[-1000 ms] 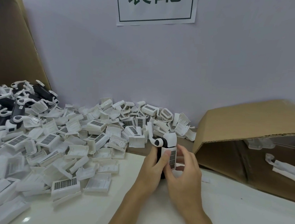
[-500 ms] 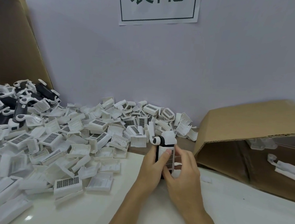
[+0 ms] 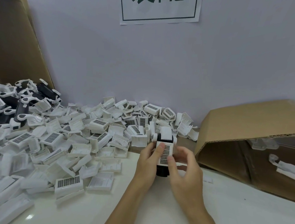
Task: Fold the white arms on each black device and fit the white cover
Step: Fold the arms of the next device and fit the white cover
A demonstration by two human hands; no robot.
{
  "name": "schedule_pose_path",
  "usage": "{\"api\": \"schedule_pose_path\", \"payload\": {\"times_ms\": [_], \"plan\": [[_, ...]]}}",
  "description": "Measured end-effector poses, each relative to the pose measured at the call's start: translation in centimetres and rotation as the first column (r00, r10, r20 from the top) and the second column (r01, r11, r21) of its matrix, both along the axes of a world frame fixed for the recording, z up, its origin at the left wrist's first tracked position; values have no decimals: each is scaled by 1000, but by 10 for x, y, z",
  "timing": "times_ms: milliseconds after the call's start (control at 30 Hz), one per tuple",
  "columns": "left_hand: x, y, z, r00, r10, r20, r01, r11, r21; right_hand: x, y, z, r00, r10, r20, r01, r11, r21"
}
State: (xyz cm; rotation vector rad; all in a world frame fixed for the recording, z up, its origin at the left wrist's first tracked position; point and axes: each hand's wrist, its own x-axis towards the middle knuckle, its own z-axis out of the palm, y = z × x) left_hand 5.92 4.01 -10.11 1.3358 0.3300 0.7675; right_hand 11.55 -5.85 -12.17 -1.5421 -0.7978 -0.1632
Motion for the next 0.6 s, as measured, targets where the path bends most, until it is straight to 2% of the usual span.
{"api": "schedule_pose_path", "payload": {"times_ms": [100,167,300,467,600], "plan": [[2,-7,4,1000,-17,-5,17,1000,4,3,-1,3,985,37,-169,-32,999,35],[4,-14,5,999,-43,-2,43,999,24,2,-3,7,958,136,-254,-120,990,80],[7,-20,4,1000,-31,0,31,996,79,0,-3,15,831,327,-449,-236,940,247],[7,-22,3,1000,14,18,-16,997,77,1,1,15,802,320,-504,-217,943,254],[6,-21,5,1000,20,-5,-20,998,64,2,2,13,801,254,-541,-162,964,212]]}}
